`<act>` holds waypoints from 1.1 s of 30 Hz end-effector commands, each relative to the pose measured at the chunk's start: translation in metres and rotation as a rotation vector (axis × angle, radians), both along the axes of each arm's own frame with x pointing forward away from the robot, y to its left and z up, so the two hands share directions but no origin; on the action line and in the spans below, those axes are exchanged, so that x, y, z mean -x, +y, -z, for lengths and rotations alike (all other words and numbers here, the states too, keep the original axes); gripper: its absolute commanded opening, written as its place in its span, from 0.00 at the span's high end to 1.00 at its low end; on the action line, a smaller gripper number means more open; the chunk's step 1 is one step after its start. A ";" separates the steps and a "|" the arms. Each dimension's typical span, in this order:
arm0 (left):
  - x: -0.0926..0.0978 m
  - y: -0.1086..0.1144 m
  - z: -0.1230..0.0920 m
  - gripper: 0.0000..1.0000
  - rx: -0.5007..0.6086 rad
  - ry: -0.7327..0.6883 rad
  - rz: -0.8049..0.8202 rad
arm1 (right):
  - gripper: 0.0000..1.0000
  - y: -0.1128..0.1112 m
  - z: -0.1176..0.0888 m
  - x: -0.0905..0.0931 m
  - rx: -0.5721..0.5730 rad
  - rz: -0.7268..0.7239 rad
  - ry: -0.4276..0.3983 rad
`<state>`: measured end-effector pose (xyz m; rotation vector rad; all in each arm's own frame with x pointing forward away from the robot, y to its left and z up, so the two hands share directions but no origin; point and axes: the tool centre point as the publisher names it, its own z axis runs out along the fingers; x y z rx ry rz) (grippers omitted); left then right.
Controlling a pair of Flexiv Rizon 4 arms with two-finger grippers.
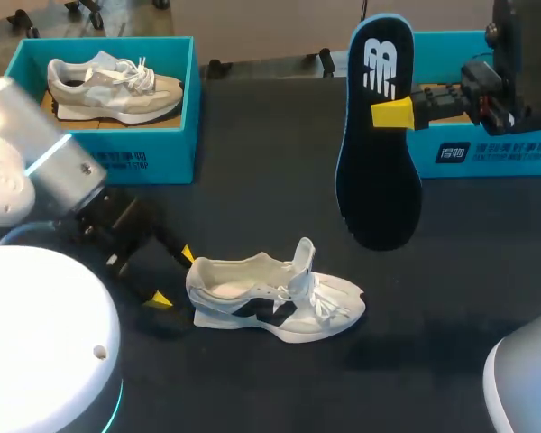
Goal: Take the shoe out of the shoebox, open the shoe tongue, remove and reinsert the insole, then place the shoe into the shoebox
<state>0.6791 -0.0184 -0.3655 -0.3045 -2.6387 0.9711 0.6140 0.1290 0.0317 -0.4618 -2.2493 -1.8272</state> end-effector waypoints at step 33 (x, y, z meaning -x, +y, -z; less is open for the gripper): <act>-0.005 -0.023 -0.014 0.00 -0.582 -0.203 -0.031 | 1.00 0.002 0.000 -0.002 0.004 -0.001 0.003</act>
